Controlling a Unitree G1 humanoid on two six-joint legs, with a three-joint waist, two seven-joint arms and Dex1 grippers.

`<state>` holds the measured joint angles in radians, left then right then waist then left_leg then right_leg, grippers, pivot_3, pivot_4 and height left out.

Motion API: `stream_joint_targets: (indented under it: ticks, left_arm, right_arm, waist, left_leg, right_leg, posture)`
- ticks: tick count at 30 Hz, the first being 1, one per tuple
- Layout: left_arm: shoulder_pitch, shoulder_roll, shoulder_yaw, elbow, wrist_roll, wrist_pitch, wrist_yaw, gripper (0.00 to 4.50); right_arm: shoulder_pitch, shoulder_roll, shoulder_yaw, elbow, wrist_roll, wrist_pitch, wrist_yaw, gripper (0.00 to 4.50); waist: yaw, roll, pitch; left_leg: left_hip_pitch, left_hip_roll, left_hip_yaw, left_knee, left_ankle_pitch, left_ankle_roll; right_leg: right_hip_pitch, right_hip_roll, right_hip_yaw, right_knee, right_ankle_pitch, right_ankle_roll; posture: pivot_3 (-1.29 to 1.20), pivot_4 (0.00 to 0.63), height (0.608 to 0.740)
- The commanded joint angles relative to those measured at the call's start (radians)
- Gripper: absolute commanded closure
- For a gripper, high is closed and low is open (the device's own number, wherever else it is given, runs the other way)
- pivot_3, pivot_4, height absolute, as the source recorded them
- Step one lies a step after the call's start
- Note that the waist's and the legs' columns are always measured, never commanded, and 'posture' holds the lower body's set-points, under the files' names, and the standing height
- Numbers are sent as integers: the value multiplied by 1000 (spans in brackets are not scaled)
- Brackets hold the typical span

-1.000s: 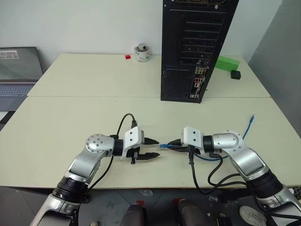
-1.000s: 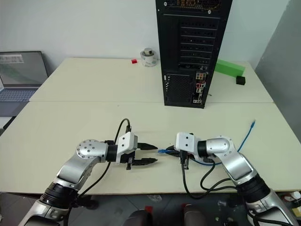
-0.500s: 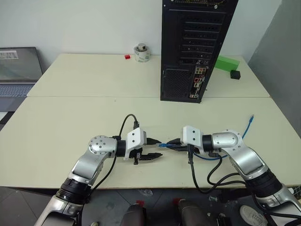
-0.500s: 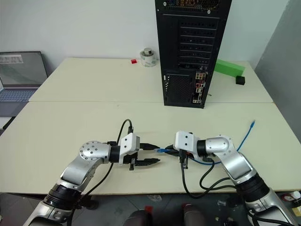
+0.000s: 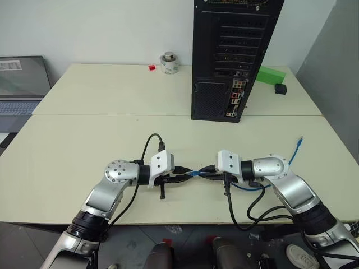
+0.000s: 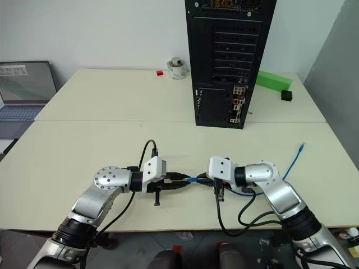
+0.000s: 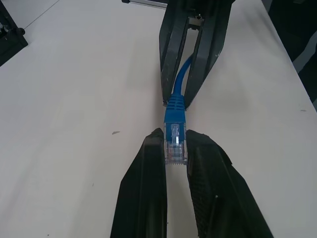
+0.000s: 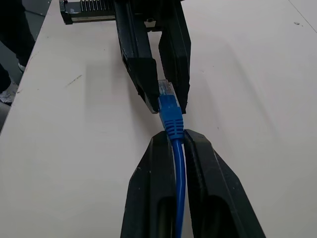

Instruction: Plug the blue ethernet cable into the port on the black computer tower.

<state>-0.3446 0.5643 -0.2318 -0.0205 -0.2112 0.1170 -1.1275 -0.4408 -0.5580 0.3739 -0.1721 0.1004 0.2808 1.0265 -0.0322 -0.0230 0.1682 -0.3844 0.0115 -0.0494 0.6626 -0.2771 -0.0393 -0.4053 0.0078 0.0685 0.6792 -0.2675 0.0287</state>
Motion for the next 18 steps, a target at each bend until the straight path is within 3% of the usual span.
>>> stream_joint_targets:
  ticks: [1, 2, 4, 5, 7, 18]
  left_arm:
    - [-3, -11, 1, -12, 3, -30, 6, 4195]
    - [-2, -12, 2, -13, 2, -31, 7, 4195]
    - [11, -22, 0, -27, 12, -70, 17, 4196]
    - [15, -29, 1, -29, 22, -99, 28, 4196]
    - [16, -43, 5, -24, 48, -167, 52, 4196]
    - [-15, -95, 24, 136, 291, -723, 319, 4196]
  right_arm:
    - [-20, -2, -22, -37, 24, 16, 15, 4482]
    - [-20, -3, -24, -39, 29, 21, 18, 4482]
    - [-27, -26, -48, -50, 57, 44, 47, 3778]
    - [-32, -41, -62, -55, 71, 55, 61, 3735]
    - [-37, -64, -88, -62, 96, 74, 77, 3199]
    - [12, -120, -270, -185, 349, 351, 62, 637]
  waist:
    - [0, 0, 0]
    - [0, 0, 0]
    - [0, 0, 0]
    - [0, 0, 0]
    - [1, 0, 0]
    - [3, 0, 0]
  left_leg:
    - [0, 0, 0, 0, 0, 0]
    - [0, 0, 0, 0, 0, 0]
    - [0, 0, 0, 0, 0, 0]
    - [0, 0, 0, 0, 0, 0]
    - [0, 0, 0, 0, 0, 0]
    - [0, 0, 0, 0, 0, 0]
  right_leg:
    - [0, 0, 0, 0, 0, 0]
    - [0, 0, 0, 0, 0, 0]
    - [0, 0, 0, 0, 0, 0]
    - [0, 0, 0, 0, 0, 0]
    - [0, -1, 0, 0, 0, 0]
    - [0, -2, 0, 0, 0, 0]
  posture:
    - [0, 150, 740]
    - [0, 150, 740]
    - [0, 150, 740]
    - [0, 150, 740]
    - [0, 150, 740]
    - [0, 150, 740]
